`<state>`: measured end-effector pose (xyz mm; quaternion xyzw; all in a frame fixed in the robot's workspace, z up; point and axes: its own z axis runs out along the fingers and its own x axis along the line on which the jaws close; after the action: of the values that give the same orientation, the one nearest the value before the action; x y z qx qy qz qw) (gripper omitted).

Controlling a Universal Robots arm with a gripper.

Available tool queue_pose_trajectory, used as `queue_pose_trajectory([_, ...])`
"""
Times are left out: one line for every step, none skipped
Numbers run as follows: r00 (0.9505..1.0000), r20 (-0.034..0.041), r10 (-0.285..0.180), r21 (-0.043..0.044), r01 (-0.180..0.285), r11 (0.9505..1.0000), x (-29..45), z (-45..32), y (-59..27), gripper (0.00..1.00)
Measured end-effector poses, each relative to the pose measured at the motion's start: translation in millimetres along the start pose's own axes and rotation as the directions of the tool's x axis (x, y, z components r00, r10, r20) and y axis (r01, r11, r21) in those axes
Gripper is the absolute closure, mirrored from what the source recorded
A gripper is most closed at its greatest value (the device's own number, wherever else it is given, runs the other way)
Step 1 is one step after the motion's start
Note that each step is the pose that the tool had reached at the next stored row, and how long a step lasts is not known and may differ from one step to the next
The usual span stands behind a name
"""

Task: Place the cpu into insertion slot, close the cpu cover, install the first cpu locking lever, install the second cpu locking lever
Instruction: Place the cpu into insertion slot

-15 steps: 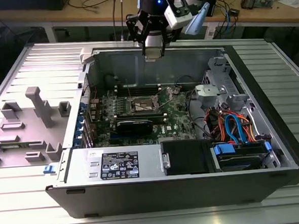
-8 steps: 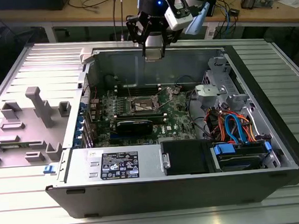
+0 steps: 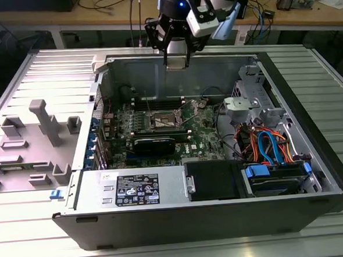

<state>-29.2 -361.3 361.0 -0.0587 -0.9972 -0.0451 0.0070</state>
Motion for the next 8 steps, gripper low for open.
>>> queue_pose_trajectory([0.9999, 0.0009, 0.011, -0.0002, -0.011, 0.9999, 0.0, 0.2, 0.0, 0.46])
queue_pose_trajectory([0.9997, 0.0023, 0.026, -0.0005, -0.026, 0.9997, 0.0, 0.6, -0.1, 0.46])
queue_pose_trajectory([0.9989, 0.0043, 0.048, -0.0009, -0.048, 0.9989, 0.0, 1.1, -0.1, 0.46])
queue_pose_trajectory([0.9982, 0.0053, 0.060, -0.0012, -0.060, 0.9982, 0.0, 1.5, -0.1, 0.46])
queue_pose_trajectory([0.9974, 0.0065, 0.072, -0.0016, -0.072, 0.9974, 0.0, 1.9, -0.2, 0.46])
queue_pose_trajectory([0.9966, 0.0073, 0.082, -0.0018, -0.082, 0.9966, 0.0, 2.3, -0.2, 0.46])
queue_pose_trajectory([0.9955, 0.0084, 0.094, -0.0020, -0.094, 0.9955, 0.0, 2.8, -0.3, 0.46])
queue_pose_trajectory([0.9942, 0.0095, 0.107, -0.0024, -0.107, 0.9943, -0.1, 3.5, -0.4, 0.46])
